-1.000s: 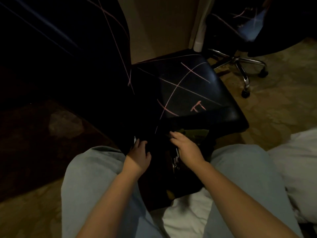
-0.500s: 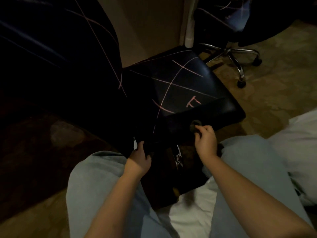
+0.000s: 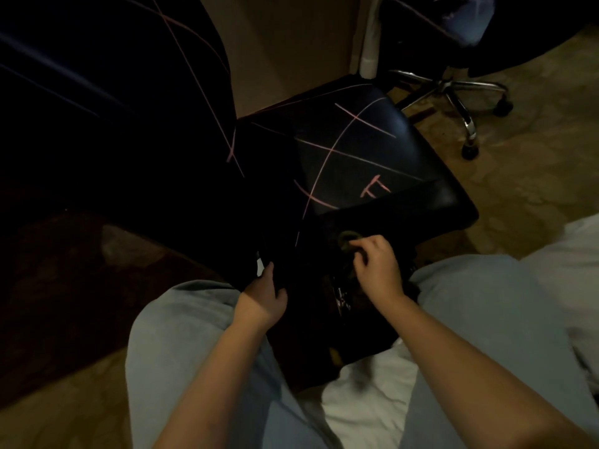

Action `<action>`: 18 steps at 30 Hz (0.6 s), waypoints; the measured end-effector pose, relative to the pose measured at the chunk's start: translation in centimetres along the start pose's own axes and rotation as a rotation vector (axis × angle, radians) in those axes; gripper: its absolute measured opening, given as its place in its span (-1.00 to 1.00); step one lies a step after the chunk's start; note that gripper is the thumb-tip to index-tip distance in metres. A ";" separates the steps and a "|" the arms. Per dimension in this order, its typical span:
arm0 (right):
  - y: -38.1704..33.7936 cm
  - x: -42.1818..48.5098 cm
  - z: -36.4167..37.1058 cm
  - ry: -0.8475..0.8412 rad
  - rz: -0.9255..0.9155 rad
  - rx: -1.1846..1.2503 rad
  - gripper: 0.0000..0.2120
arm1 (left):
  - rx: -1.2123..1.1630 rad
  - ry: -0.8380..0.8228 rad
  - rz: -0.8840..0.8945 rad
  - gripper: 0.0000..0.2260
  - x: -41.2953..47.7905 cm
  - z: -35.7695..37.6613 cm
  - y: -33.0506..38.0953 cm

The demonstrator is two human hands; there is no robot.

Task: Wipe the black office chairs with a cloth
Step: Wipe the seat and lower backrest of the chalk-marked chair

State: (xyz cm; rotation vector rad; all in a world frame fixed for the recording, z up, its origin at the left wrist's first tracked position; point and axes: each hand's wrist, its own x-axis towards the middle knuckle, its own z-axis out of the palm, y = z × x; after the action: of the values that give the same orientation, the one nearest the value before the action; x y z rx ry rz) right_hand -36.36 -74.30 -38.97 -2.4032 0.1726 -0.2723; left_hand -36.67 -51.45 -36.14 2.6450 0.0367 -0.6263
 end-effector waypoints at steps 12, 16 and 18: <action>-2.0 -1.3 1.5 -0.008 0.088 -0.025 -0.82 | 0.025 -0.047 0.042 -0.40 -0.5 -0.8 0.0; -5.1 -2.3 4.7 -0.194 -0.124 -0.041 -0.76 | 0.050 -0.055 0.021 -0.39 -0.5 -0.9 0.2; -6.1 -2.7 5.5 -0.301 -0.240 -0.069 -0.73 | 0.066 -0.065 0.015 -0.38 -0.6 -0.9 0.3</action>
State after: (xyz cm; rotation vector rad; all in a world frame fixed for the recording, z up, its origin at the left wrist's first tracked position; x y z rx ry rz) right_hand -37.38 -65.72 -39.36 -2.4993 -0.2484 -0.0103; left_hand -36.76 -51.36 -35.06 2.6832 -0.0228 -0.7204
